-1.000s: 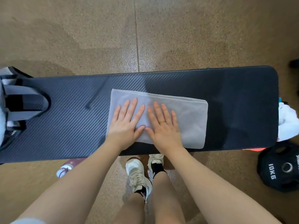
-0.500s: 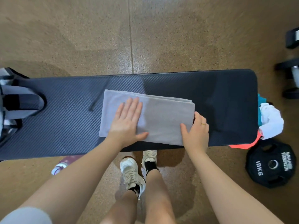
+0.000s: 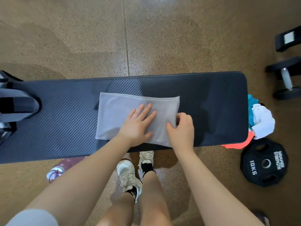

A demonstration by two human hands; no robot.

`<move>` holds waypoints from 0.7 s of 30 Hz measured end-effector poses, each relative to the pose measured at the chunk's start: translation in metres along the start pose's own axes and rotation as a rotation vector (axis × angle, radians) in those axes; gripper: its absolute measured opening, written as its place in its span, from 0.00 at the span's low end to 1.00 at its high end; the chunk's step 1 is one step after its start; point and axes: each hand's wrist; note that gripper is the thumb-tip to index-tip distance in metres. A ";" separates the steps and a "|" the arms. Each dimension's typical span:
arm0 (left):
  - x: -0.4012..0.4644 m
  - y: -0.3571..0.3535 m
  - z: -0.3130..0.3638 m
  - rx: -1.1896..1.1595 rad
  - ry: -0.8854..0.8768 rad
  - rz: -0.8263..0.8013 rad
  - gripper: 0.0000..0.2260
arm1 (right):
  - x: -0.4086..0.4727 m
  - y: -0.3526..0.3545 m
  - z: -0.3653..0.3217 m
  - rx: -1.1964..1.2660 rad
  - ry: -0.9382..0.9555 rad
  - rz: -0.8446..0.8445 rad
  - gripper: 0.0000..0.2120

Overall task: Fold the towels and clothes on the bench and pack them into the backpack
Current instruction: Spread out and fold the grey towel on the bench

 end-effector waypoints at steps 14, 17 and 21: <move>-0.012 0.027 -0.010 -1.036 0.583 0.126 0.15 | 0.001 -0.032 -0.028 -0.302 0.574 -0.286 0.20; -0.014 0.029 -0.016 -0.845 0.539 0.150 0.18 | 0.007 -0.044 -0.017 -0.569 0.701 -0.487 0.41; -0.036 0.031 -0.035 -0.463 0.545 0.266 0.21 | 0.007 -0.063 -0.016 -0.781 0.722 -0.482 0.51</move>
Point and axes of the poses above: each hand's wrist, its own x-axis towards the middle knuckle, its own y-axis out of the back of the hand, z = x × y, and after that the axes turned 7 degrees about y, right-handed
